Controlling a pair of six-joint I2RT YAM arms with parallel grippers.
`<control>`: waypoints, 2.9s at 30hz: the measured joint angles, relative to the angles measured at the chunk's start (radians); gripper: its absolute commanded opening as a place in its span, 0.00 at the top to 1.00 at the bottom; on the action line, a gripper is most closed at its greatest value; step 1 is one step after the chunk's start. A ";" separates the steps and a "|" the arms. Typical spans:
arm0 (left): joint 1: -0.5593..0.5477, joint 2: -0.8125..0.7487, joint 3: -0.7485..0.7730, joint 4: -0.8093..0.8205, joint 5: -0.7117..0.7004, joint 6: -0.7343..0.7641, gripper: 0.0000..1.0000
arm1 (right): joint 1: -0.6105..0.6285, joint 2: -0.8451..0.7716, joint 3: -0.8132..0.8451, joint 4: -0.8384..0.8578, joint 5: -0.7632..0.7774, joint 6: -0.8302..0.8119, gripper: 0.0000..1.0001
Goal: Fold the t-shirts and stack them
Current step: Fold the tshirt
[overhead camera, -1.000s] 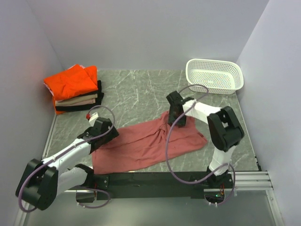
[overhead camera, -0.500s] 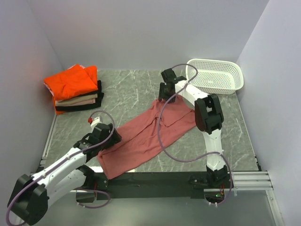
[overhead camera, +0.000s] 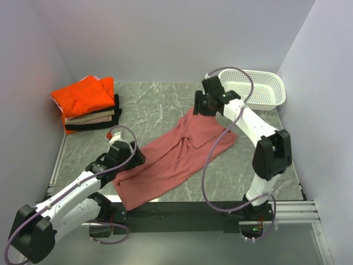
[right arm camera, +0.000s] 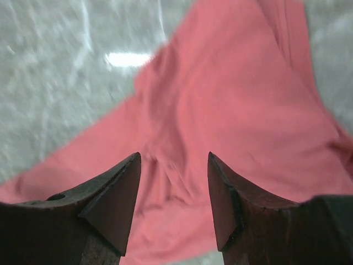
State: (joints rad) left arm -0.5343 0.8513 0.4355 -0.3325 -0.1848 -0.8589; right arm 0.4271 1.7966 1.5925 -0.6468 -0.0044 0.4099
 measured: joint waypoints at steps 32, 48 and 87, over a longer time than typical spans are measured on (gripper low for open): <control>-0.125 0.058 -0.138 0.172 0.071 -0.092 0.18 | 0.029 0.249 -0.126 0.076 -0.104 0.033 0.42; -0.363 0.197 -0.182 0.467 0.138 -0.354 0.17 | -0.044 0.616 0.488 -0.080 -0.114 -0.051 0.41; -0.475 0.360 0.044 0.241 -0.062 -0.270 0.15 | 0.288 -0.380 -0.745 0.087 -0.011 0.143 0.41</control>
State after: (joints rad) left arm -1.0096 1.2118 0.4797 -0.0914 -0.2470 -1.1290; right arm 0.7147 1.4166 0.8478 -0.5598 -0.0151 0.5533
